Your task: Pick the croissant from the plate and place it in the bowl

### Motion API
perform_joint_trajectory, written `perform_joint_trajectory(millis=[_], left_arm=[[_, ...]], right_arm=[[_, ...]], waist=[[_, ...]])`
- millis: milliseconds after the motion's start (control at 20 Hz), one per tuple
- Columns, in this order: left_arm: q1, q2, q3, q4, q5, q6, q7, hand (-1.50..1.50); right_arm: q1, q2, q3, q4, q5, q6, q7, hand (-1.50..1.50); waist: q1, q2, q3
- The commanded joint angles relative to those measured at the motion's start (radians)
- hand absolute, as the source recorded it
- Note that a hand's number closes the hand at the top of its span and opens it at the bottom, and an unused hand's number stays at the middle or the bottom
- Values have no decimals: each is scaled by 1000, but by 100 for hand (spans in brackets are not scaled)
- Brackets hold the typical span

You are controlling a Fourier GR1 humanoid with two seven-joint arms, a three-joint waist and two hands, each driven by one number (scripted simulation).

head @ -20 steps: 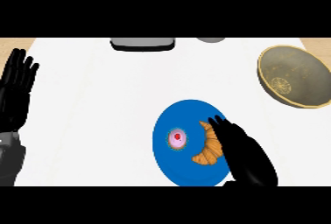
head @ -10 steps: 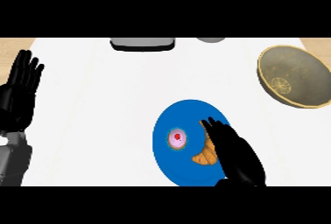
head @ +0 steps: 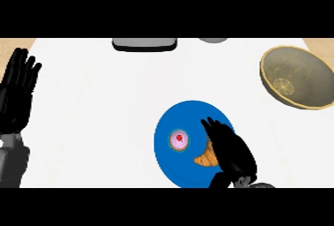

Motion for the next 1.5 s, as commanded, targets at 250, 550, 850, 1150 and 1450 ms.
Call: perform_joint_trajectory(millis=[250,550,850,1150,1450], left_arm=[[-19,-19,28,86,-22,-42,-66,0],[26,-21,42,14,-16,-63,-24,0],[-16,-7,54,-19,-17,-49,38,0],[-17,-46,27,-70,-44,-16,79,0],[13,-15,95,14,-16,-46,-8,0]], right_arm=[[-46,43,-69,193,40,-37,-77,-150],[37,41,-73,176,80,-69,-84,-150],[-71,36,-126,198,93,-119,-190,150],[-82,97,-73,314,199,-213,-212,150],[11,-443,-484,346,-16,-124,-534,150]], waist=[[-1,1,0],[-2,0,0],[1,-1,0],[2,0,0],[-66,11,7]])
